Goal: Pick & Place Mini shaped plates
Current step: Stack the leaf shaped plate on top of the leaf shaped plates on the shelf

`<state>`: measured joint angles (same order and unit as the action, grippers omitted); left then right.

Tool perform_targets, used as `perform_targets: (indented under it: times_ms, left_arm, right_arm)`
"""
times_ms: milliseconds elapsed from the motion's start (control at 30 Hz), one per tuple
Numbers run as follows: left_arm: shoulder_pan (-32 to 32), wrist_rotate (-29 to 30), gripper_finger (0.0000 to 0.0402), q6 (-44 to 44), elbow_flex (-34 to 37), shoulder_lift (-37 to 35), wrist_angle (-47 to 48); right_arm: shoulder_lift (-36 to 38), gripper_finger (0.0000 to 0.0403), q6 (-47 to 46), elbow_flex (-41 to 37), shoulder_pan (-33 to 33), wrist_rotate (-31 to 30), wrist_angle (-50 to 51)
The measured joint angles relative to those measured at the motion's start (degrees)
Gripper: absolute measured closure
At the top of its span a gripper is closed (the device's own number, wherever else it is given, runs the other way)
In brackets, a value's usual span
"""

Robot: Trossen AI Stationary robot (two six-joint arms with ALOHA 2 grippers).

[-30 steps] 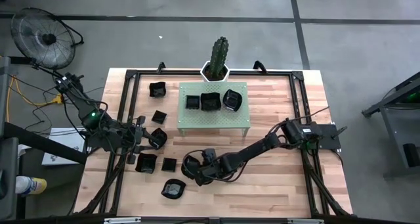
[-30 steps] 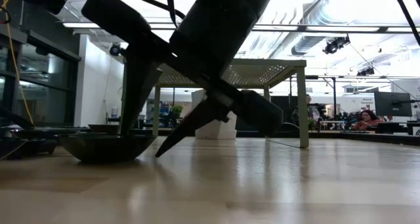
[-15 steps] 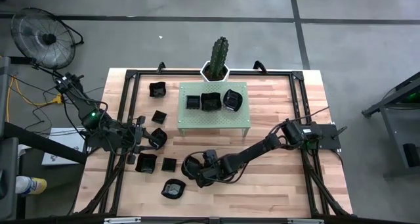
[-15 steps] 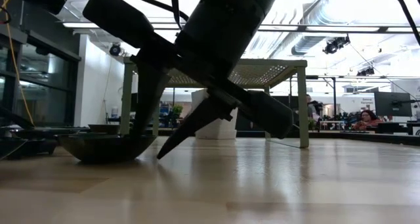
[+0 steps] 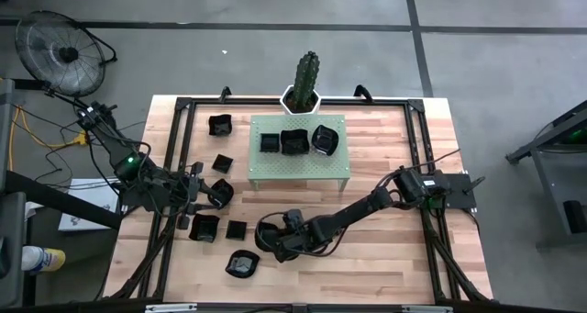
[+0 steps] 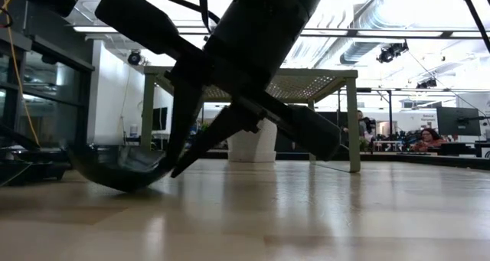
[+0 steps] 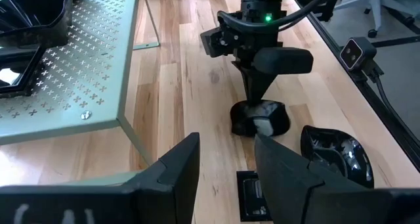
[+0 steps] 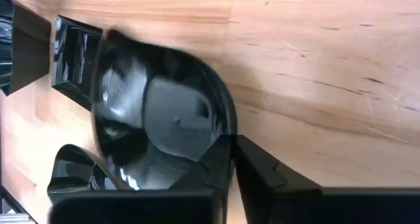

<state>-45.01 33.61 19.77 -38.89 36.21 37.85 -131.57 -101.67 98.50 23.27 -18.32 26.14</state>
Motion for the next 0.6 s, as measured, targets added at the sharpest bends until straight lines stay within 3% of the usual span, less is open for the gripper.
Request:
perform_targets:
  times_ms: [267, 600]
  left_arm:
    - [-0.02, -0.11, 0.0259, 0.08, 0.0, 0.0, -0.04]
    - [0.0, -0.44, 0.0259, 0.31, 0.0, 0.0, -0.46]
  right_arm:
    - [0.75, 0.04, 0.73, 0.0, 0.74, -0.05, -1.0]
    - [7.17, 0.0402, 4.21, 0.0, 1.28, -1.53, 0.62]
